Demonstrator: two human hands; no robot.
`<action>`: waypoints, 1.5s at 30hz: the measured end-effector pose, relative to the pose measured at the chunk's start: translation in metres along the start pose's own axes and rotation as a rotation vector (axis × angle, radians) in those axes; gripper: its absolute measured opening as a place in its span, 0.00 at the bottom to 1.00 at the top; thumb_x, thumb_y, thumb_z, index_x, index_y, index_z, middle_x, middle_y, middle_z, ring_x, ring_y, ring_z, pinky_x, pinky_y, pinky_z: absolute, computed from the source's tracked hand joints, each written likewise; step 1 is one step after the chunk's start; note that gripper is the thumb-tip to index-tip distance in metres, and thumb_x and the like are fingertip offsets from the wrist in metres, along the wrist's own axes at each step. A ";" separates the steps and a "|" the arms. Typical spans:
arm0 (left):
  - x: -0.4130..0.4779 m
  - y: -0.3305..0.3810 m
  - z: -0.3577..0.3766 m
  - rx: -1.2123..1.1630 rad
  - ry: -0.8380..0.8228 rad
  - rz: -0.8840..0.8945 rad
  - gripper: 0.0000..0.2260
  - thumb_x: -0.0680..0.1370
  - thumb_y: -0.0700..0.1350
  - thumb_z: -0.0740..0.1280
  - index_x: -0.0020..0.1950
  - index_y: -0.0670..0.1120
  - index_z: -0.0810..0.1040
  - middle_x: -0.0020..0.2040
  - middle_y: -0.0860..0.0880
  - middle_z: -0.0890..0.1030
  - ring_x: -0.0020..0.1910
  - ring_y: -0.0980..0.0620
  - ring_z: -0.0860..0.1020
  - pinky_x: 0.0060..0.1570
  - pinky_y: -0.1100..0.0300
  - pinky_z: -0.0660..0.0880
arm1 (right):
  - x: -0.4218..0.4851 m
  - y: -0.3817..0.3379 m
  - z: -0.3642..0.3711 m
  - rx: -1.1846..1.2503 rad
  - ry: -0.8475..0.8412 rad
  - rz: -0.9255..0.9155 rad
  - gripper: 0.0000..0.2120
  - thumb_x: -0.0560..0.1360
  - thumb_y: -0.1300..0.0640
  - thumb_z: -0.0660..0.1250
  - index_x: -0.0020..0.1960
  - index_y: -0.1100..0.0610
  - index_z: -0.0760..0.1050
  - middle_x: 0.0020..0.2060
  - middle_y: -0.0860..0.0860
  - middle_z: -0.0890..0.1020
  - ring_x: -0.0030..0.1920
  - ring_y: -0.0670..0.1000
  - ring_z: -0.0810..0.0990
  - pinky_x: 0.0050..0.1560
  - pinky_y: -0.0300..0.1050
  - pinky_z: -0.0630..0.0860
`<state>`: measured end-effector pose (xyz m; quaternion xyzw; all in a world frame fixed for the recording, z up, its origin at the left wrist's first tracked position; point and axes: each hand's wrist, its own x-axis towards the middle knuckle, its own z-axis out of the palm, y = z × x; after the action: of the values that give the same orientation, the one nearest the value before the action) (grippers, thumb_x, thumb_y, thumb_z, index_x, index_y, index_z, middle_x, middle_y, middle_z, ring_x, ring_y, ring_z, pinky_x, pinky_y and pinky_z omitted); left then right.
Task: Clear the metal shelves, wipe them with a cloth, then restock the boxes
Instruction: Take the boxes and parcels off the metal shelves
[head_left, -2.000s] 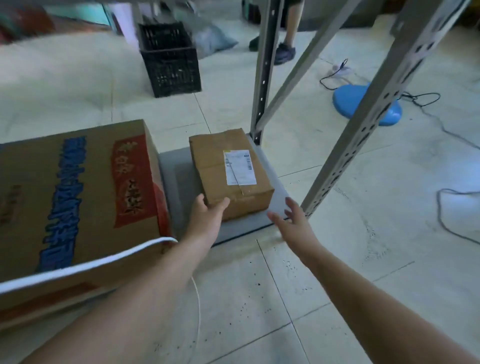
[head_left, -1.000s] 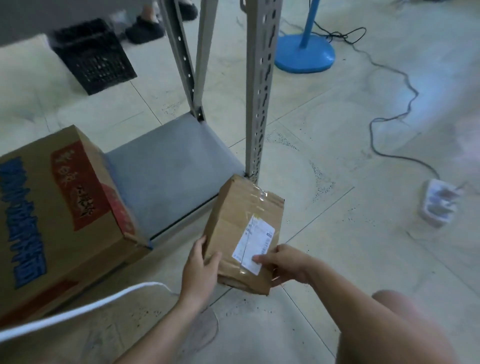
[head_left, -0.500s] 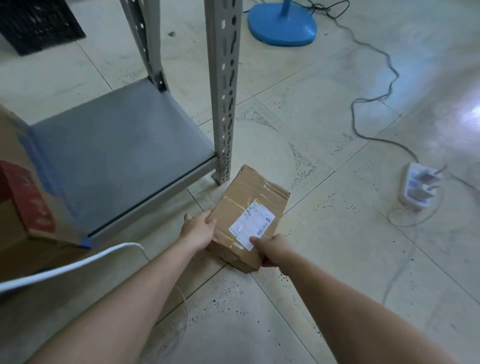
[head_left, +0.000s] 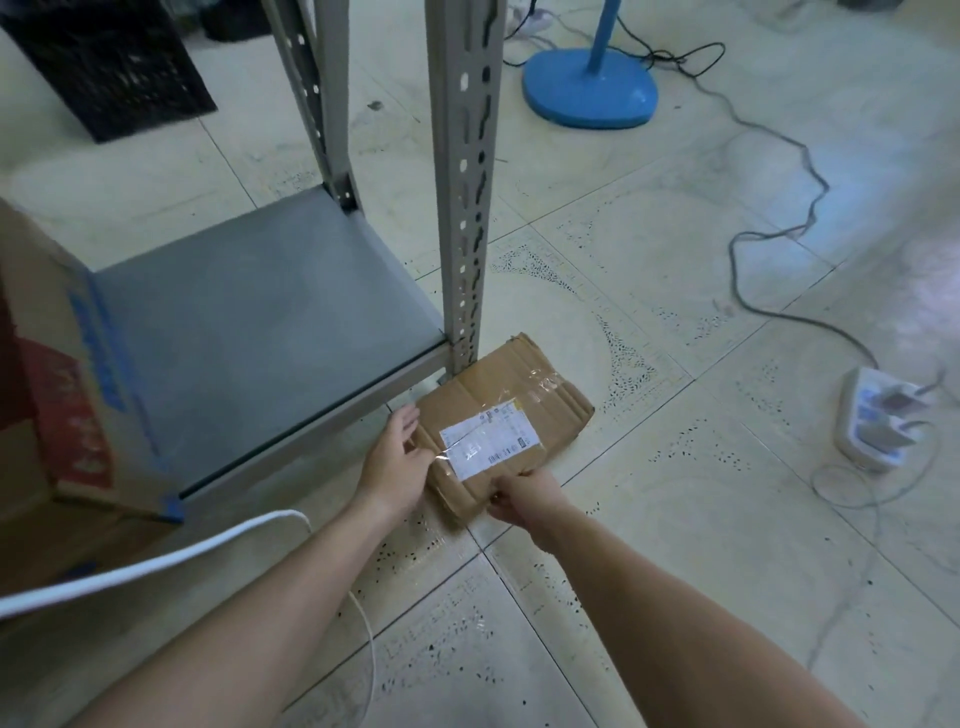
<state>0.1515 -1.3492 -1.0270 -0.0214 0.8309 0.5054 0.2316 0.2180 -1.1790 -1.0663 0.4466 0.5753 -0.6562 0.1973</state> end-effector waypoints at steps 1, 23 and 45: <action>-0.003 0.005 -0.001 -0.012 0.016 0.008 0.28 0.80 0.33 0.62 0.78 0.49 0.63 0.77 0.52 0.68 0.74 0.57 0.66 0.69 0.61 0.61 | -0.004 -0.003 0.001 0.005 -0.027 -0.007 0.09 0.78 0.70 0.61 0.53 0.61 0.77 0.44 0.57 0.80 0.37 0.52 0.79 0.54 0.54 0.82; -0.177 0.042 -0.239 -0.235 0.693 -0.120 0.12 0.79 0.32 0.63 0.59 0.45 0.73 0.53 0.50 0.78 0.50 0.53 0.78 0.49 0.64 0.72 | -0.239 -0.118 0.202 -0.664 -0.307 -0.423 0.20 0.81 0.51 0.67 0.70 0.56 0.74 0.61 0.52 0.79 0.62 0.55 0.78 0.66 0.59 0.76; -0.321 -0.134 -0.492 -0.238 0.798 -0.690 0.22 0.82 0.48 0.64 0.74 0.42 0.67 0.69 0.43 0.73 0.64 0.43 0.72 0.60 0.52 0.69 | -0.259 -0.096 0.339 -0.974 -0.047 -0.458 0.24 0.81 0.57 0.62 0.75 0.60 0.63 0.67 0.57 0.66 0.54 0.56 0.70 0.58 0.46 0.66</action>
<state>0.2951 -1.8965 -0.8194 -0.5095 0.7361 0.4432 0.0466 0.1572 -1.5361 -0.8204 0.1518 0.8911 -0.3495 0.2464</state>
